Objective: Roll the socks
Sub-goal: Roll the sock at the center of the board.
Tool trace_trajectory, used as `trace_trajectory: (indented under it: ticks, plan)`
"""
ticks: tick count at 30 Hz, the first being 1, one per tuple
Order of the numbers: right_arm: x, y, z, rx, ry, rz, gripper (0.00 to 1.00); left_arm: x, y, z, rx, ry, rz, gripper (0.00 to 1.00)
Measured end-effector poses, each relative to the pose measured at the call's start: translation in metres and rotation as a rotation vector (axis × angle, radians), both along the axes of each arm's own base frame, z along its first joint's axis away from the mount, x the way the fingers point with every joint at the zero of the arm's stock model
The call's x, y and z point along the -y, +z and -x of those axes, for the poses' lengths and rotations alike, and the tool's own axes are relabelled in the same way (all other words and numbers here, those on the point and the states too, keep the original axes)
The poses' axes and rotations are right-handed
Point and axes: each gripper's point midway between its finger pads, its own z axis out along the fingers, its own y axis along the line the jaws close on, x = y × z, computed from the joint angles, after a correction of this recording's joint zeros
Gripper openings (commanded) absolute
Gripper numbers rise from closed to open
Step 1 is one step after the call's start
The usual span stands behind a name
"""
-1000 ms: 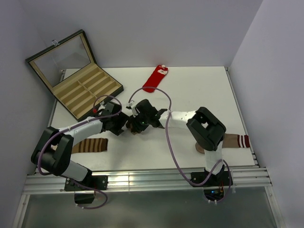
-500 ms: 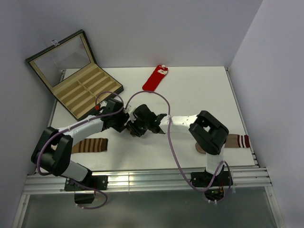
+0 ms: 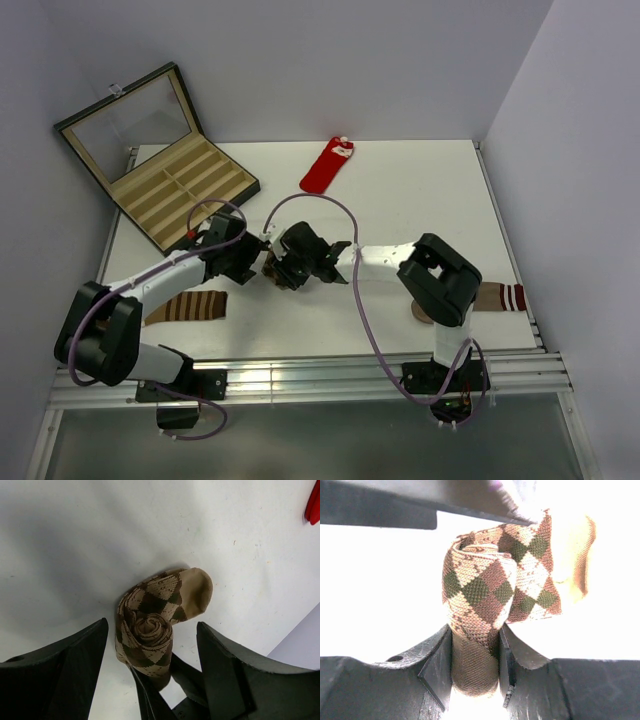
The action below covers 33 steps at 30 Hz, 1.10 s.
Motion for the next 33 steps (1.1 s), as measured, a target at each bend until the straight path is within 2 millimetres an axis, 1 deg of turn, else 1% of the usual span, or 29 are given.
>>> trace_trajectory:
  ticks: [4, 7, 9, 14, 15, 17, 20, 21, 23, 24, 33]
  plan:
    - [0.002, 0.002, -0.002, 0.020, 0.005, 0.010, 0.01, 0.001, 0.007, 0.001, 0.021, -0.024, 0.008, 0.77]
    - [0.004, 0.006, -0.002, 0.036, 0.013, 0.011, 0.00, 0.003, 0.010, 0.001, 0.031, -0.056, 0.011, 0.74]
    - [0.004, 0.008, -0.003, 0.048, 0.022, 0.013, 0.01, 0.004, 0.005, 0.001, 0.022, -0.086, 0.003, 0.72]
    - [0.004, 0.007, -0.002, 0.076, 0.048, 0.035, 0.00, 0.016, -0.014, -0.006, -0.028, -0.182, -0.007, 0.65]
    - [0.004, 0.007, -0.001, 0.085, 0.052, 0.040, 0.00, 0.018, -0.017, -0.007, -0.032, -0.198, -0.008, 0.62]
    - [0.004, 0.007, 0.000, 0.100, 0.062, 0.054, 0.00, 0.021, -0.021, -0.009, -0.037, -0.226, -0.012, 0.59]
    - [0.005, 0.005, 0.001, 0.127, 0.074, 0.084, 0.00, 0.023, -0.026, -0.012, -0.042, -0.260, -0.025, 0.51]
    - [0.005, 0.005, 0.002, 0.140, 0.079, 0.095, 0.00, 0.024, -0.029, -0.013, -0.047, -0.267, -0.029, 0.48]
    - [0.004, 0.004, 0.005, 0.158, 0.093, 0.114, 0.00, 0.025, -0.035, -0.014, -0.057, -0.283, -0.036, 0.46]
    - [0.003, 0.004, 0.007, 0.166, 0.101, 0.122, 0.00, 0.026, -0.038, -0.014, -0.062, -0.289, -0.034, 0.43]
    - [-0.004, 0.002, 0.025, 0.175, 0.178, 0.144, 0.00, 0.038, -0.040, -0.020, -0.016, -0.320, 0.024, 0.35]
